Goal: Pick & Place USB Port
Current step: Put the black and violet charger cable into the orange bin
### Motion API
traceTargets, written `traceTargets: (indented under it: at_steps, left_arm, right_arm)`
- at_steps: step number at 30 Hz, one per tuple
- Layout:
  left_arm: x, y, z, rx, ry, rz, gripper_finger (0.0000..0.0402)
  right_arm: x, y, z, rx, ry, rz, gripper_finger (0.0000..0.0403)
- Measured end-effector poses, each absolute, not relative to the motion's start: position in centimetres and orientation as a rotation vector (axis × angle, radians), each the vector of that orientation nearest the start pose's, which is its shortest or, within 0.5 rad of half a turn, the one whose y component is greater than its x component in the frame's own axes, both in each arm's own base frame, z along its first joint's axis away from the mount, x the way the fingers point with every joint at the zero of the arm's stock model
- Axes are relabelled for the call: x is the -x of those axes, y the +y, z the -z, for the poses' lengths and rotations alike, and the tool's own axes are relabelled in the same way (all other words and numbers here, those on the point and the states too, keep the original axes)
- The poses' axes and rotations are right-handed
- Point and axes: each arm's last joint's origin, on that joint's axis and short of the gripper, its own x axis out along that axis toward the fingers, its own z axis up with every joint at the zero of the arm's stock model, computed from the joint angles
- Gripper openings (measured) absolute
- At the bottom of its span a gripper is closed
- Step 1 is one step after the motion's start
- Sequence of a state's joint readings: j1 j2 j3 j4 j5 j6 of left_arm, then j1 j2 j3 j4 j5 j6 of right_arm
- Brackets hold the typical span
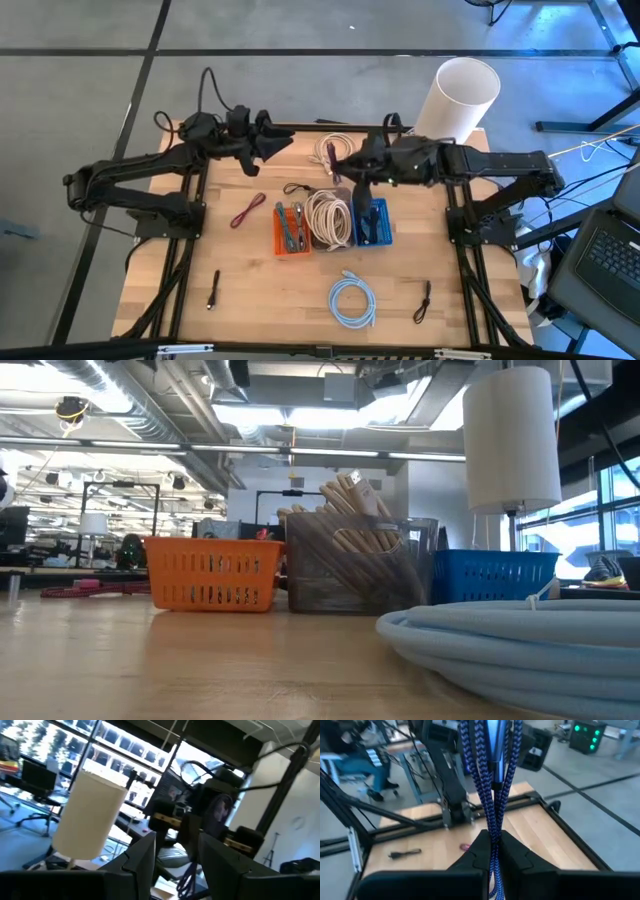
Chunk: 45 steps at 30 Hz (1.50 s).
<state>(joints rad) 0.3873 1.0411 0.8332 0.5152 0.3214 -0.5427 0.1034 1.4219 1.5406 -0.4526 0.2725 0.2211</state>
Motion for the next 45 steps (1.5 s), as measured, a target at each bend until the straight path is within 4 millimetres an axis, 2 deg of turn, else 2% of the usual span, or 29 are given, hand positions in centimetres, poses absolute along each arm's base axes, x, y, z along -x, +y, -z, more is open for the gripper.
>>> traceTargets:
  at_steps: [7, 13, 19, 24, 28, 31, 36, 40, 45]
  left_arm:
    - [-25.2, 7.9, -38.1, 0.401, -0.253, 0.120, 0.0143]
    - [-28.8, 8.3, -38.9, 0.357, -0.228, 0.184, 0.0143]
    - [-30.8, 8.6, -39.6, 0.347, -0.214, 0.260, 0.0143]
    - [-31.0, 8.5, -39.4, 0.348, -0.169, 0.343, 0.0143]
    - [-30.2, 9.0, -39.7, 0.367, -0.148, 0.390, 0.0143]
    - [-29.7, 9.2, -40.1, 0.354, -0.160, 0.378, 0.0143]
    - [-29.8, 9.0, -40.2, 0.340, -0.183, 0.329, 0.0146]
    - [-30.2, 8.8, -39.9, 0.332, -0.188, 0.263, 0.0160]
    - [-30.3, 8.5, -39.9, 0.334, -0.187, 0.268, 0.0179]
  right_arm:
    - [-30.9, 1.3, -42.6, -0.157, 0.272, 0.170, 0.0016]
    - [-30.9, 1.3, -42.5, -0.154, 0.281, 0.152, 0.0016]
    - [-30.9, 1.4, -42.5, -0.136, 0.283, 0.145, 0.0016]
    - [-30.8, 1.4, -42.5, -0.108, 0.290, 0.133, 0.0016]
    - [-30.1, 1.3, -43.1, -0.106, 0.266, 0.136, 0.0016]
    - [-29.6, 1.2, -43.8, -0.098, 0.232, 0.149, 0.0016]
    - [-29.4, 1.2, -43.9, -0.094, 0.233, 0.147, 0.0016]
    - [-29.4, 1.2, -43.9, -0.094, 0.233, 0.148, 0.0016]
    - [-29.5, 0.9, -43.9, -0.093, 0.233, 0.156, 0.0016]
